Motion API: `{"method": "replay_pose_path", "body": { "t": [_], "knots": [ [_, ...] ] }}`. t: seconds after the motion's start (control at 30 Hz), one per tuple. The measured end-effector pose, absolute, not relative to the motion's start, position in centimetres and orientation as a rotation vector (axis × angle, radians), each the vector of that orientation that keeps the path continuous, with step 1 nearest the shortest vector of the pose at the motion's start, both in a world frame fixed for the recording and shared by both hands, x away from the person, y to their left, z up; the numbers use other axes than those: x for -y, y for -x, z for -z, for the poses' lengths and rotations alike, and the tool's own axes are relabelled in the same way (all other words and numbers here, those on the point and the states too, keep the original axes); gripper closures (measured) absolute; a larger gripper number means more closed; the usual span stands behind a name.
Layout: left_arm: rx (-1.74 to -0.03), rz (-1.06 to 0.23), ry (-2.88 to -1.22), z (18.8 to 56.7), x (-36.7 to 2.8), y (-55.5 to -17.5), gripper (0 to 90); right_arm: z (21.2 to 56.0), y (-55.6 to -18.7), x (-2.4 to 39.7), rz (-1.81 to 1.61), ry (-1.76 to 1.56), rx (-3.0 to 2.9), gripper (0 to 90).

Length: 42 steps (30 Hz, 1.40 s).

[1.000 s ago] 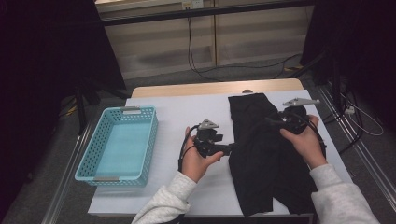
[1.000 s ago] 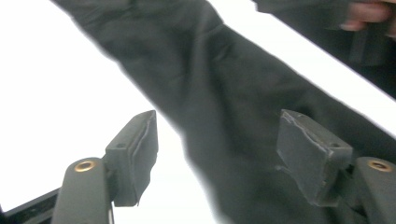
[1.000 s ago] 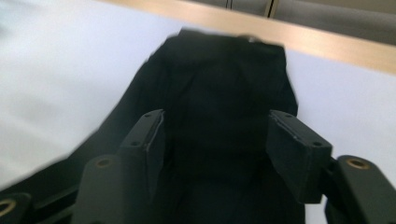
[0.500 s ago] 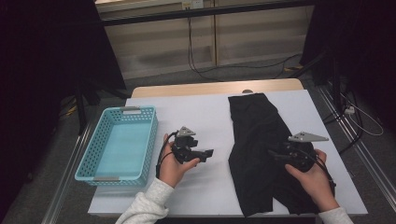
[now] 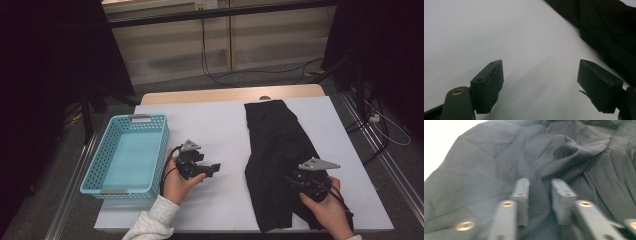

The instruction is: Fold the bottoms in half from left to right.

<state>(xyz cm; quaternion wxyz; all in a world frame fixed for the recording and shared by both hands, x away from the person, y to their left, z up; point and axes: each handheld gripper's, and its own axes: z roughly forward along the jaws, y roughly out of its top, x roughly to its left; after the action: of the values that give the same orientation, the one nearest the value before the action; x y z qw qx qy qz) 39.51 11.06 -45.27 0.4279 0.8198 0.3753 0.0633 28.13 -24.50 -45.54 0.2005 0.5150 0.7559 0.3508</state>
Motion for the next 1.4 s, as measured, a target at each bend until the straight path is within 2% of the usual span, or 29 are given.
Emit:
{"method": "replay_pose_path", "body": {
  "t": [0.1, 0.27, 0.6, 0.7, 0.8, 0.83, 1.17, 1.3, 1.4],
  "knots": [
    [-0.94, -0.159, -2.036, 45.2, -10.9, -39.5, 21.2, 45.4, -28.2, 24.7, -1.022, -1.435, -2.136, 86.0],
    [-0.934, -0.164, -2.037, 45.0, -10.9, -39.5, 21.2, 44.9, -28.2, 25.5, -1.069, -1.448, -2.128, 88.1],
    [-0.945, -0.168, -2.023, 44.9, -11.6, -39.8, 19.4, 41.3, -27.5, 29.3, -1.212, -1.515, -1.994, 88.1],
    [-0.939, -0.171, -2.038, 45.0, -11.5, -39.8, 19.4, 41.4, -27.6, 30.6, -1.188, -1.534, -1.972, 85.2],
    [-0.938, -0.173, -2.043, 45.1, -11.3, -39.7, 19.4, 42.9, -27.8, 31.5, -1.093, -1.566, -1.96, 75.2],
    [-0.938, -0.172, -2.043, 45.1, -11.3, -39.7, 19.4, 43.3, -27.7, 31.5, -1.043, -1.557, -1.96, 76.1],
    [-0.938, -0.179, -2.044, 45.0, -11.3, -39.6, 19.3, 43.4, -26.9, 28.2, -0.994, -1.436, -2.058, 58.3],
    [-0.931, -0.186, -2.051, 45.0, -11.4, -39.6, 19.3, 45.3, -27.2, 27.1, -0.866, -1.412, -2.13, 55.9],
    [-0.937, -0.191, -2.043, 44.9, -11.6, -39.6, 19.3, 45.7, -27.1, 27.6, -0.836, -1.427, -2.128, 60.1]
  ]
}}
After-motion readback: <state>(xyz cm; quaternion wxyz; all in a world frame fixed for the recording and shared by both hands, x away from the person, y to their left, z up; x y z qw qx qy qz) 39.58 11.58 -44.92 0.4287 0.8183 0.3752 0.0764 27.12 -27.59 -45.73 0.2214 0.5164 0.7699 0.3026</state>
